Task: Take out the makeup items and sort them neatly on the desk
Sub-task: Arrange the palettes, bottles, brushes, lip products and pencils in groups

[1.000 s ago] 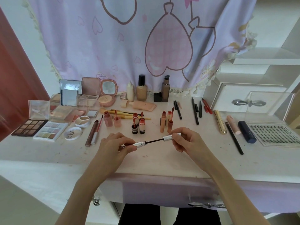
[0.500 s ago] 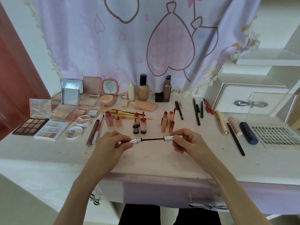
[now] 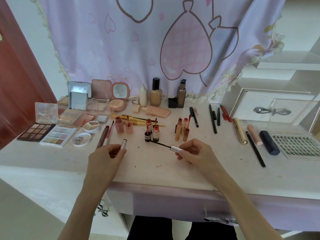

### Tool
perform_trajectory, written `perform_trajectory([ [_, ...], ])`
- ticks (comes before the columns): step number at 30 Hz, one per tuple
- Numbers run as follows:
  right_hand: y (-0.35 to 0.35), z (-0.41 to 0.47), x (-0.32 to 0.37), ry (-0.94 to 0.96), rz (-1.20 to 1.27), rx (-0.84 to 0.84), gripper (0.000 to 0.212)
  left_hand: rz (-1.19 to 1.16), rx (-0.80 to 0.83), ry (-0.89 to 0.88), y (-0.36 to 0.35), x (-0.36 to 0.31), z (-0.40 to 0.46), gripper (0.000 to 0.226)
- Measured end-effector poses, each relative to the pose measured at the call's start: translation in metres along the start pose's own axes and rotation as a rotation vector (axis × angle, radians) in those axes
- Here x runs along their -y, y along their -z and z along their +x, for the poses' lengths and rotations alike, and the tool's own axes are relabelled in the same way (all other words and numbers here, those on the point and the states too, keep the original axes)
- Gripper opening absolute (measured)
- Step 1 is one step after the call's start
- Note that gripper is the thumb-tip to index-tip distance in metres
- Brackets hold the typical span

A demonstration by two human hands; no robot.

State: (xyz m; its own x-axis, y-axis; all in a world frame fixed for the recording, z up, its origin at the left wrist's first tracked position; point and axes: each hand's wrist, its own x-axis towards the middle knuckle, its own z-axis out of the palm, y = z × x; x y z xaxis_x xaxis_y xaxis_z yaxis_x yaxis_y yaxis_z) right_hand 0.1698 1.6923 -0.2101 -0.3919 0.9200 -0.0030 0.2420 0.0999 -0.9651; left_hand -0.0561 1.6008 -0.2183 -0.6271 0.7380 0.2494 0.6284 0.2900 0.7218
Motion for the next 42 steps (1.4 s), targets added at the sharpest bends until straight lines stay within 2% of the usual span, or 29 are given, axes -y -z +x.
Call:
perform_trajectory([
  [3,-0.013,0.002,0.002,0.018,-0.078,-0.01,0.011,-0.034,-0.005,0.071,-0.001,-0.001,-0.001,0.029],
  [5,-0.022,0.002,0.002,-0.001,-0.005,-0.019,0.007,-0.072,-0.018,0.082,-0.002,-0.002,-0.001,0.031],
  [8,-0.033,0.004,0.006,-0.109,0.378,0.027,0.009,-0.128,-0.066,0.077,-0.001,-0.004,-0.001,0.032],
  [11,-0.043,0.004,0.013,-0.237,0.843,0.155,0.018,-0.18,-0.104,0.085,0.002,-0.004,0.001,0.029],
  [13,-0.049,0.002,0.017,-0.254,0.99,0.258,0.024,-0.209,-0.097,0.076,0.003,-0.004,0.002,0.028],
  [15,-0.055,0.001,0.021,-0.234,1.008,0.329,0.025,-0.228,-0.091,0.043,0.004,-0.004,0.003,0.024],
  [23,-0.08,0.006,0.029,-0.123,0.788,0.389,0.018,-0.206,-0.099,-0.045,0.005,-0.004,0.012,0.02],
  [26,-0.09,0.011,0.029,-0.038,0.496,0.316,0.011,-0.188,-0.075,-0.071,0.007,-0.002,0.021,0.019],
  [29,-0.1,0.018,0.029,0.08,0.208,0.226,0.016,-0.161,-0.055,-0.099,0.011,0.001,0.032,0.017],
  [32,-0.109,0.027,0.03,0.132,0.176,0.138,0.017,-0.158,-0.061,-0.101,0.013,0.004,0.039,0.014],
  [37,-0.126,0.038,0.025,0.243,-0.101,0.039,0.013,-0.135,-0.037,-0.114,0.014,0.008,0.048,0.009],
  [42,-0.139,0.047,0.022,0.283,-0.259,-0.023,0.008,-0.143,-0.045,-0.138,0.011,0.012,0.049,0.01],
])
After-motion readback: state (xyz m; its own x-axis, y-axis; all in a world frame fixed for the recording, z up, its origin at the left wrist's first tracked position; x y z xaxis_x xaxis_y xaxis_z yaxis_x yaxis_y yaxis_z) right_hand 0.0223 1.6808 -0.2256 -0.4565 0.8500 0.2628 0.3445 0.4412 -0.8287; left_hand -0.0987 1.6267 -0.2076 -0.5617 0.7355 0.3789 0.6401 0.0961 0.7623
